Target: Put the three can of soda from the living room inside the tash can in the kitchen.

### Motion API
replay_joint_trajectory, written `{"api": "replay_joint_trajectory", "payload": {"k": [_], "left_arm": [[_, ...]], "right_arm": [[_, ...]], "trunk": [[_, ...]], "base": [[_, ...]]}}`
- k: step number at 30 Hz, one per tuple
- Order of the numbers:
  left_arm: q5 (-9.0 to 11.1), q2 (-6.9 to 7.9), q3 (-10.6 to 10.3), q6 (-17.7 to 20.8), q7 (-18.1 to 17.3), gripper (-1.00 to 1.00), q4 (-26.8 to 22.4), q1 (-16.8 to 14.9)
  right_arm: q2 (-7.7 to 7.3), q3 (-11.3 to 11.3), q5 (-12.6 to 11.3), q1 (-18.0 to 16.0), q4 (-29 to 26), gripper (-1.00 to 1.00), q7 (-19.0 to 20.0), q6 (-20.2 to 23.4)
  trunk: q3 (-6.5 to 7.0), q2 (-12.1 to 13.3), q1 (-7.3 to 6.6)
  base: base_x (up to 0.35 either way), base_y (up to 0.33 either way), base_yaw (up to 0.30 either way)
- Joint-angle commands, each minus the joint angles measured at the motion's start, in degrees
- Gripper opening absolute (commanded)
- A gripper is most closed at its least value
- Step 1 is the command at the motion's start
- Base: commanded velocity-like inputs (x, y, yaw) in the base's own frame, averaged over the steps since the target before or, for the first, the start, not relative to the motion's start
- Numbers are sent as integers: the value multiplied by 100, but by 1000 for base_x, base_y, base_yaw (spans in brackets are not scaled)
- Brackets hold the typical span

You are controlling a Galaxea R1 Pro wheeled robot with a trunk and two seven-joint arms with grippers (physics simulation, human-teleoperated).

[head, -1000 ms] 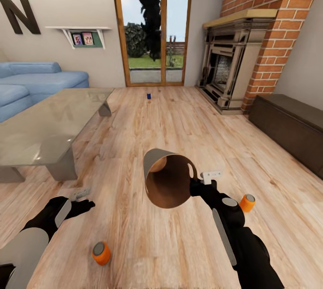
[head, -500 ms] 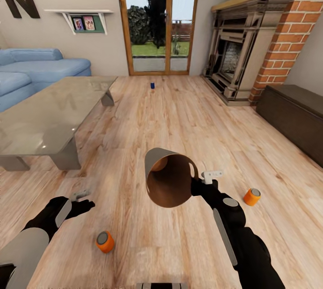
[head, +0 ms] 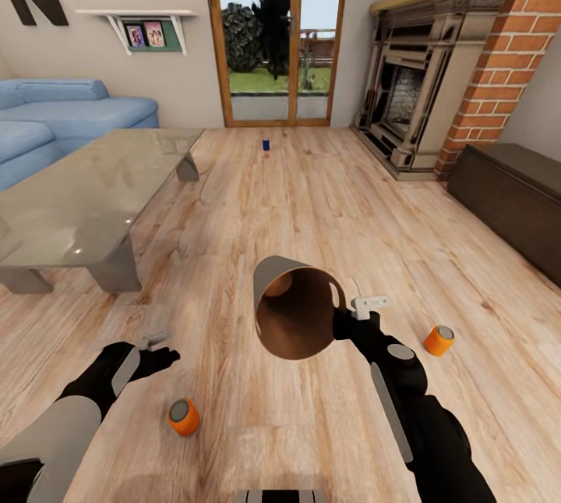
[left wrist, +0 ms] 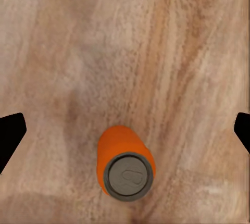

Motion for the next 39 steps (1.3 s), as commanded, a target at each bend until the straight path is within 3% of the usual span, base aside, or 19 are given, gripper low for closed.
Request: {"api": "replay_joint_trajectory", "payload": {"k": [1,11,20,39], "left_arm": [[-2,-16,-1,0,0,100,1,0],[-33,-137,-5,-154,11,100,4,0],[-37,-147,-5,-182,128,100,11,0],[-38,-149,-5,-194,171,100,36,0]], "right_arm": [[2,3,-31,-2,-8,-100,27,-1],[-9,-5,-22,-1,-12,-100,30,-4],[-14,-33,-22,-1,-13,-100,30,-4],[-42,-51,-23,-69,-217,-100,52,20]], "trunk": [[0,0,-1],[-4,0,-1],[-15,0,-1],[-176,0,-1]], "base": [[0,0,1],[0,0,0],[0,0,0],[0,0,0]]}}
